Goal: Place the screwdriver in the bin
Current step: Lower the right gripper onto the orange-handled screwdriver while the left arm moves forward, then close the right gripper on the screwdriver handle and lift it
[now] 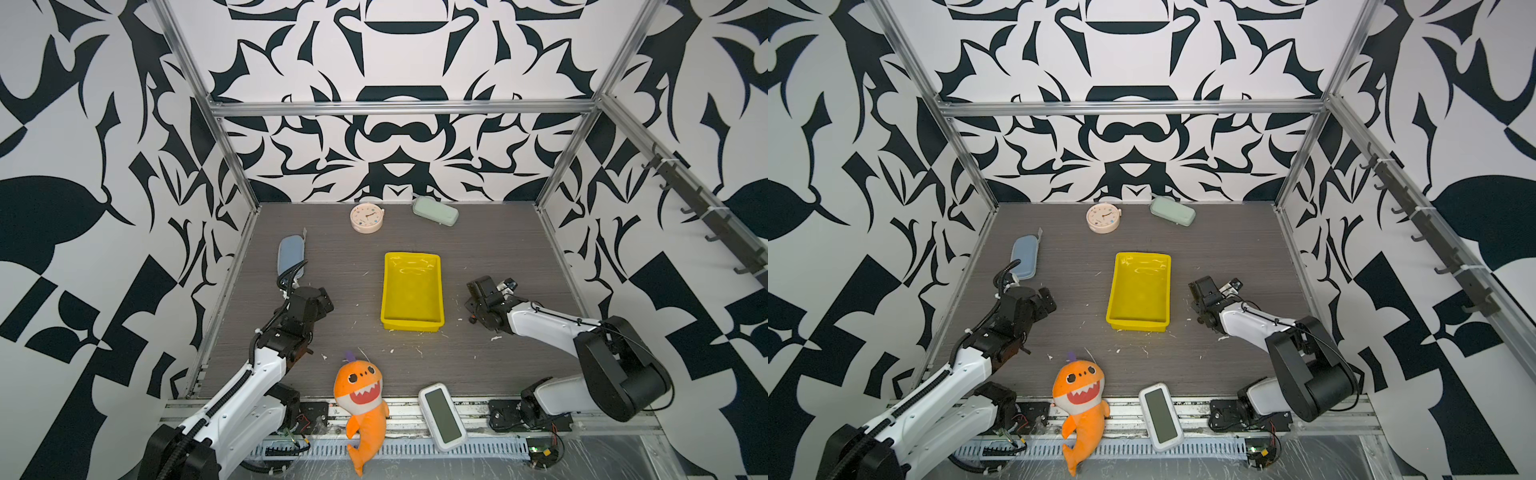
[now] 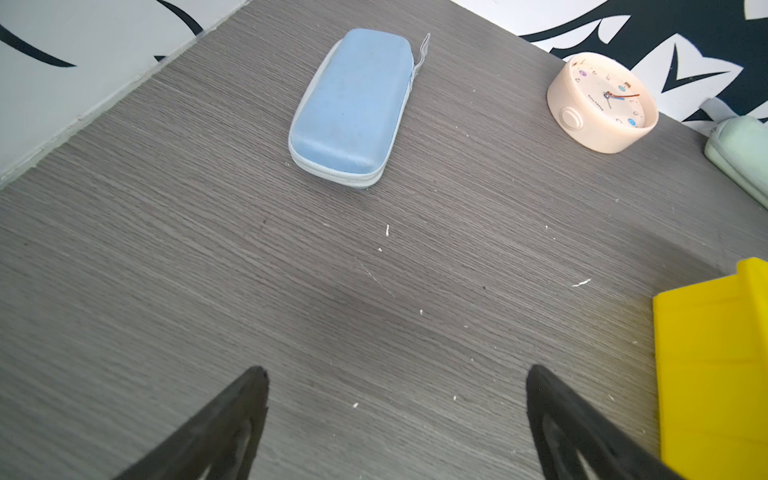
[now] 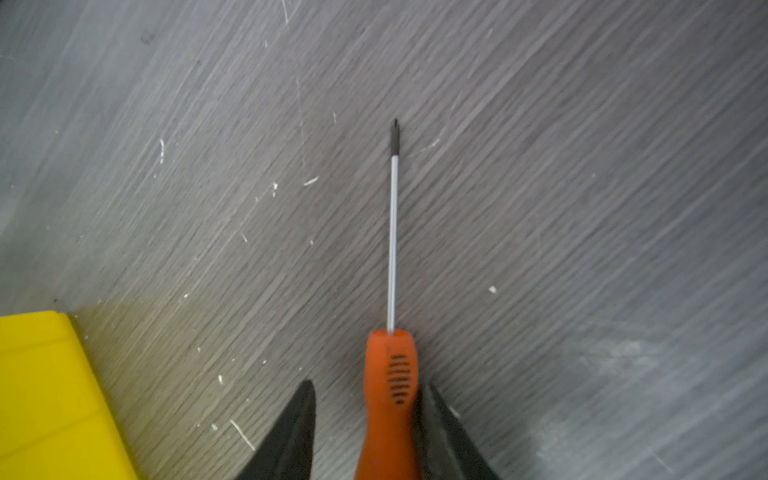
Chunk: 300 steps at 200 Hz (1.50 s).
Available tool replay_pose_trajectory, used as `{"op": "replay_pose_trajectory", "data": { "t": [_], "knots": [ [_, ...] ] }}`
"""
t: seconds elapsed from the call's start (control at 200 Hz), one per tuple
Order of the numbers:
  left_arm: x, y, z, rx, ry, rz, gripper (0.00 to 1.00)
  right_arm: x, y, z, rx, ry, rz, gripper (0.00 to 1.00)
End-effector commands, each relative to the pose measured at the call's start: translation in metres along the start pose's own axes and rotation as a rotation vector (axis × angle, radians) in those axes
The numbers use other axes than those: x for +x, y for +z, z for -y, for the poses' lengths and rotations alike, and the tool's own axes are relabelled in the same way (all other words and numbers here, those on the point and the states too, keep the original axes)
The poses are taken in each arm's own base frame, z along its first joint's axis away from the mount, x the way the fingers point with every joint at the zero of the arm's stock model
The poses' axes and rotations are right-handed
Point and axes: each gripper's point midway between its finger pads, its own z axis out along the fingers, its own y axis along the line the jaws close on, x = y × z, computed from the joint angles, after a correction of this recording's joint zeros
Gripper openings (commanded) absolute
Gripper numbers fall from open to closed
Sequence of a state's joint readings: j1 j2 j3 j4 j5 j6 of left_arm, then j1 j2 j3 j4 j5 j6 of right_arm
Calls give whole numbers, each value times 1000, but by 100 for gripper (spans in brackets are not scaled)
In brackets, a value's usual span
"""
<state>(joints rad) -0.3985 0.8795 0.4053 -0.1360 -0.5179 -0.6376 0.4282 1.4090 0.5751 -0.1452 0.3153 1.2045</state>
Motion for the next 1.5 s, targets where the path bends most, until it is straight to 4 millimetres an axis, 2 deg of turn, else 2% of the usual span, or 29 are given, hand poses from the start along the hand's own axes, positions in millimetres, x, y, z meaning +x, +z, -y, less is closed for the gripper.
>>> {"op": "replay_pose_trajectory", "data": {
  "t": [0.0,0.1,0.14,0.29,0.385,0.42,0.49,0.545,0.59,0.64,0.705,0.795,0.955,1.13,1.495],
  "knots": [
    [1,4,10,46,-9,-6,99,-6,-5,-11,-17,4,13,37],
    [-3,10,27,112,-47,6,100,-9,-5,-11,-11,-5,26,30],
    [-11,14,40,160,-59,28,100,-10,-5,-8,2,-11,34,29],
    [-65,17,102,289,-10,85,100,-17,-7,-6,11,-40,75,26],
    [-81,26,132,366,-17,162,100,-26,-9,-10,10,-90,117,23],
    [-76,37,143,403,-4,163,99,-30,-10,-11,17,-115,133,23],
    [-75,38,167,517,34,170,100,-33,-13,-12,37,-167,136,22],
    [-64,39,181,586,87,120,100,-33,-17,-10,64,-210,122,20],
    [-50,42,185,606,126,62,100,-33,-21,-10,72,-248,109,19],
    [-32,52,181,592,123,11,99,-32,-24,-12,62,-271,93,17],
    [-19,57,182,633,46,-4,100,-28,-27,-13,44,-273,72,18],
    [-17,47,200,755,25,-13,100,-20,-27,-12,31,-254,29,28],
    [-10,58,199,700,26,-80,99,-6,-26,7,88,-209,-39,42],
    [-13,53,200,720,15,-71,100,10,-20,29,102,-157,-74,45],
    [-7,55,202,723,26,-105,99,24,1,27,124,-195,-128,44]
  ]
}}
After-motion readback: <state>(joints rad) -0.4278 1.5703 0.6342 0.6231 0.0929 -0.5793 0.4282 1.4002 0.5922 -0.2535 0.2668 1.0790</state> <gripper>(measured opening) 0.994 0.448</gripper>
